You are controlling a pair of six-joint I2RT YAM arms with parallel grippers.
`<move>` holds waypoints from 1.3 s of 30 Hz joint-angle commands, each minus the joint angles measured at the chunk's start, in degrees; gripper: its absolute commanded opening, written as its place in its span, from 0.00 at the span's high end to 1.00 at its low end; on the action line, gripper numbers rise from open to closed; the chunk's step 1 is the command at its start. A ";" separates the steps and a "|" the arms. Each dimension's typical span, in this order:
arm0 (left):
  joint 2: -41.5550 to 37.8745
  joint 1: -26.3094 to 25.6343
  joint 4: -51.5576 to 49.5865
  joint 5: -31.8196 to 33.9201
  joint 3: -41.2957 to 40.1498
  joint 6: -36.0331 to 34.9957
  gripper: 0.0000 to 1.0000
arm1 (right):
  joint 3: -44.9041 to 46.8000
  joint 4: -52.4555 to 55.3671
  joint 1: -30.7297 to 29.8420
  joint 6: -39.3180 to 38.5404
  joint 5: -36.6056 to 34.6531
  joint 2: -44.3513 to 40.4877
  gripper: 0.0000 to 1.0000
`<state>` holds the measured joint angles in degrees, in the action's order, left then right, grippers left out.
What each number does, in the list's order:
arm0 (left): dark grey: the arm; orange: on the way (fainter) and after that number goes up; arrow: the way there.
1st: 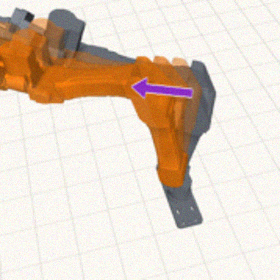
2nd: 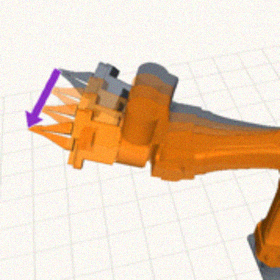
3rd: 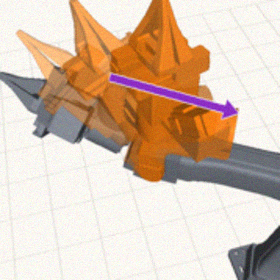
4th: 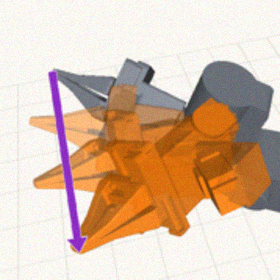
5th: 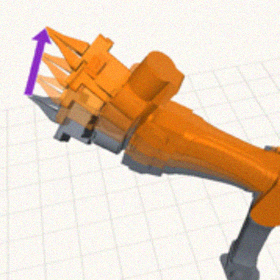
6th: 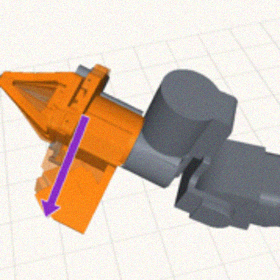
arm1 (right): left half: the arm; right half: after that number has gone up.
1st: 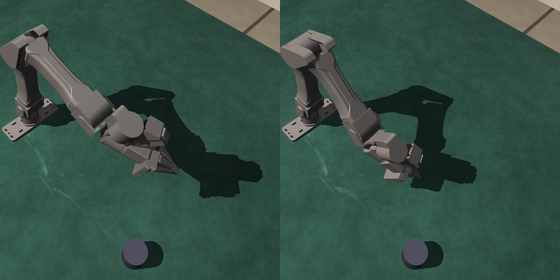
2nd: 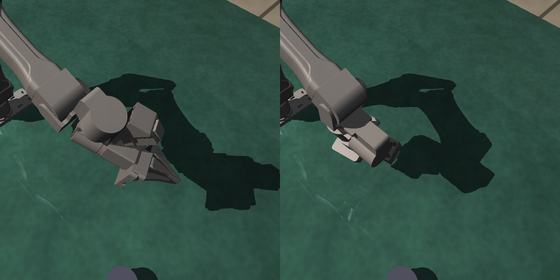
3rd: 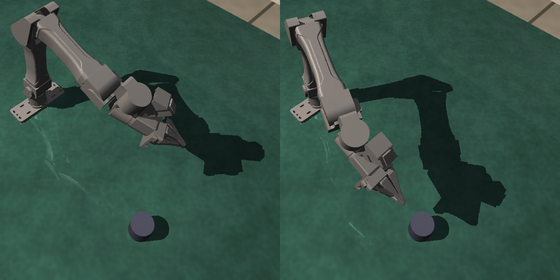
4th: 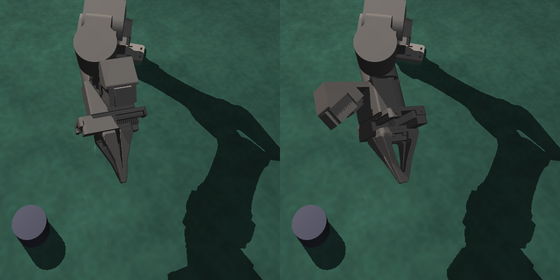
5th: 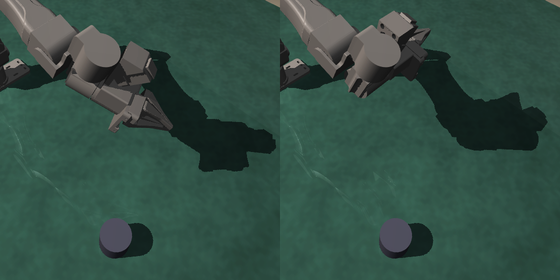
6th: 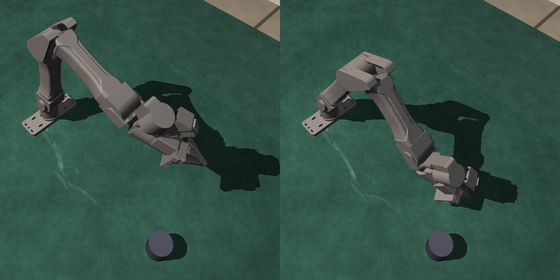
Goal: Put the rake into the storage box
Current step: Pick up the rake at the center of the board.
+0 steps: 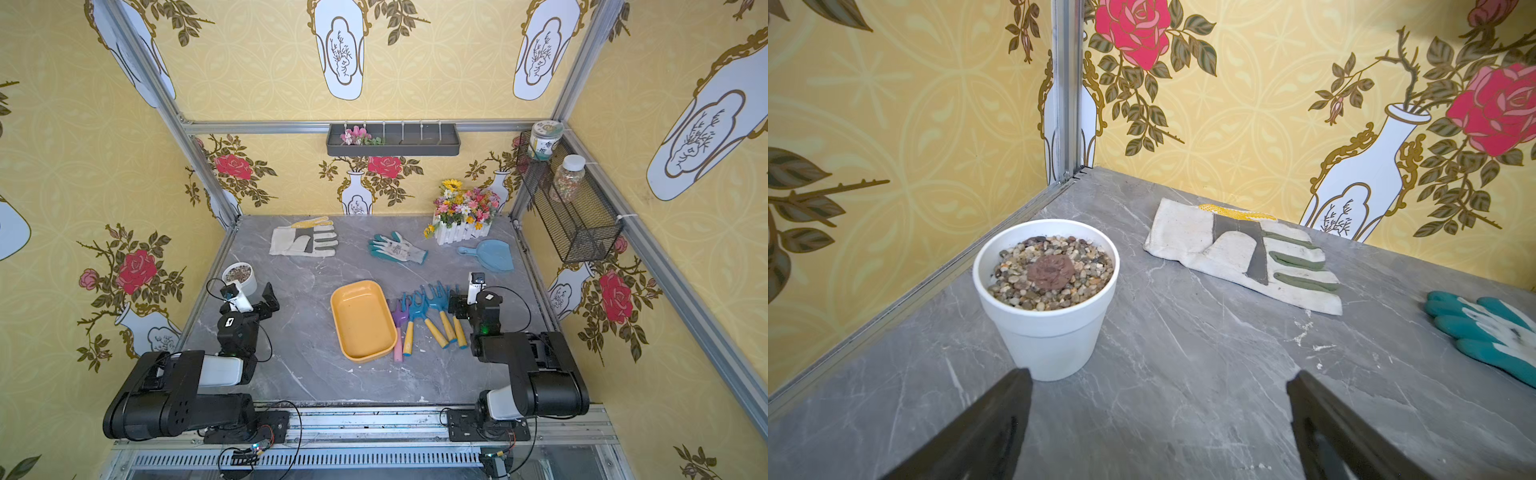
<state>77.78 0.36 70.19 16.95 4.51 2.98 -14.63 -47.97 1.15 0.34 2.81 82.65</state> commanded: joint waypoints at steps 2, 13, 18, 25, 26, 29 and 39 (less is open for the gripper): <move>0.27 0.07 -0.10 0.24 0.05 -0.52 0.00 | 0.05 -1.87 -0.20 -0.17 -0.60 -0.21 0.03; 0.28 0.13 -0.15 0.24 0.11 -0.57 0.00 | -0.13 -1.82 1.36 0.72 2.55 -0.03 0.03; 0.26 0.12 -0.16 0.18 0.09 -0.52 0.00 | -0.09 -1.90 1.31 0.54 2.20 -0.03 0.03; -0.02 0.09 -0.08 0.06 -0.05 -0.52 0.00 | -0.09 -1.87 1.31 0.41 2.28 -0.01 0.03; 0.01 0.09 -0.13 0.18 -0.04 -0.52 0.00 | -0.05 -1.93 1.31 0.54 2.33 -0.03 0.03; 0.01 -0.31 0.02 0.97 -0.17 -0.61 0.00 | 0.13 -2.19 1.25 0.33 1.93 -0.25 0.03; -14.14 -10.75 -48.07 13.36 28.99 -1.75 0.00 | -26.60 53.30 -21.15 12.80 -29.64 -13.85 0.03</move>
<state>65.08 -10.04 46.89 33.01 24.49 -0.40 -35.90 -16.56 -14.55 6.28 -15.40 68.31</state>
